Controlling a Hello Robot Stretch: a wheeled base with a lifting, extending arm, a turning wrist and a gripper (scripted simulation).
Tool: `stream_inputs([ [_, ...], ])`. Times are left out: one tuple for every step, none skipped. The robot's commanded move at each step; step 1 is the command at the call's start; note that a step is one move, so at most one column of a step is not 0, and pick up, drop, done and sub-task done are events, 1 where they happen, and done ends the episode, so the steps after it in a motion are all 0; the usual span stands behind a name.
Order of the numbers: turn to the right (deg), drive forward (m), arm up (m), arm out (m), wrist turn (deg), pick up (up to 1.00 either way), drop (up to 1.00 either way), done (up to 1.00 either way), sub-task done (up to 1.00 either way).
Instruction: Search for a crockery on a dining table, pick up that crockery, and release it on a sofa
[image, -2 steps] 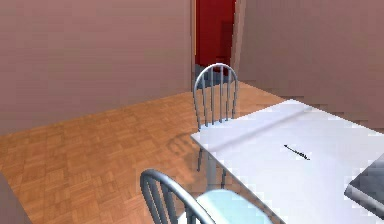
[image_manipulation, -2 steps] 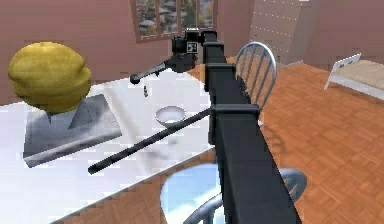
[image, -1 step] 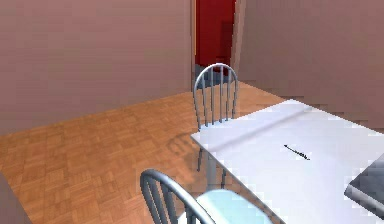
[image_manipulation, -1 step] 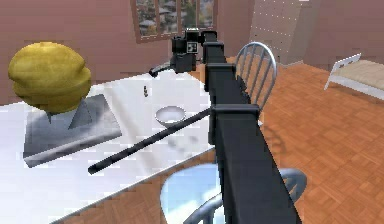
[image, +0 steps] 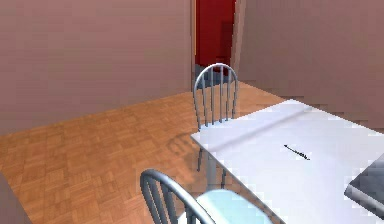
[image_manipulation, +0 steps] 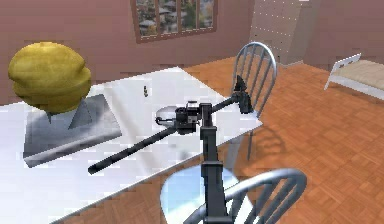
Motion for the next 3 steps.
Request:
stream_inputs([
  [0.0, 0.00, 0.00, 0.00, 0.0, 1.00, 0.00, 0.00, 0.00],
  [0.0, 0.00, 0.10, 0.00, 0.0, 0.00, 0.00, 0.00, 0.00],
  [0.0, 0.00, 0.14, 0.00, 0.0, 0.00, 0.00, 0.00, 0.00],
])
